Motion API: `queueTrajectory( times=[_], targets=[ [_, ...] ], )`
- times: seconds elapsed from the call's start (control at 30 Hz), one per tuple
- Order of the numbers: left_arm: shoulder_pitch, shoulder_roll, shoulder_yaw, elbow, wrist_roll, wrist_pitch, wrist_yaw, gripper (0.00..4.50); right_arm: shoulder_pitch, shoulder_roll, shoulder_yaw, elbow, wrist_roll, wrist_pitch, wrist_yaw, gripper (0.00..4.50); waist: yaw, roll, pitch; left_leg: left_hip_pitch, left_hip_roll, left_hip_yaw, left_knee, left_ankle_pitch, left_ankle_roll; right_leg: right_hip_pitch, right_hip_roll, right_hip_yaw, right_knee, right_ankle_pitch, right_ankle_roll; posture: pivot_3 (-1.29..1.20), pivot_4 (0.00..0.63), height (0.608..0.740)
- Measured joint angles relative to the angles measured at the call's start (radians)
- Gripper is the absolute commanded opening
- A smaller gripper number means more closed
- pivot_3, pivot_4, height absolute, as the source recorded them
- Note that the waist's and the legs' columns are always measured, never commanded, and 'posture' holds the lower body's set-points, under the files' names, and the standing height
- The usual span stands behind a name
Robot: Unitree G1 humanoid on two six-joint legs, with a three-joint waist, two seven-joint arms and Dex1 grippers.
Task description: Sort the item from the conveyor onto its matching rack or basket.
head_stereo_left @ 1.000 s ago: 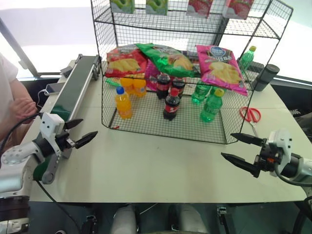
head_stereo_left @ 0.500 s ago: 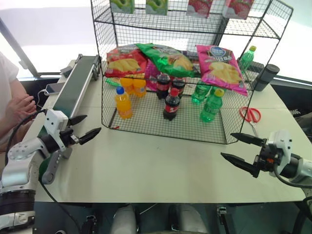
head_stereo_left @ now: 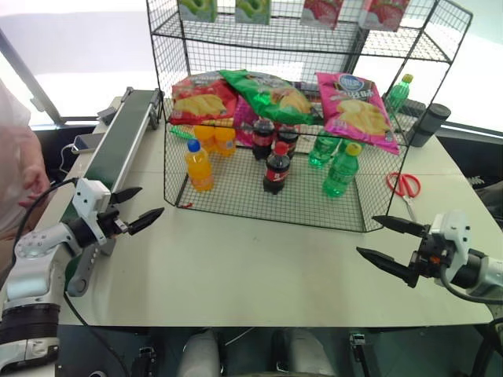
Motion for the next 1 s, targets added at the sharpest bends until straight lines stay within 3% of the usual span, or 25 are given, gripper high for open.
queueTrajectory(
  times=[1.0],
  targets=[
    [0.116,-0.003,0.011,-0.096,-0.023,0.004,0.052,4.5,-0.063,-0.001,0.051,0.08,-0.037,-0.039,0.068,4.39,0.0,0.0,0.0,0.0,0.0,0.0,0.0,0.0,0.0,0.0,0.0,0.0,0.0,0.0,0.0,0.0,0.15,0.726]
  ],
)
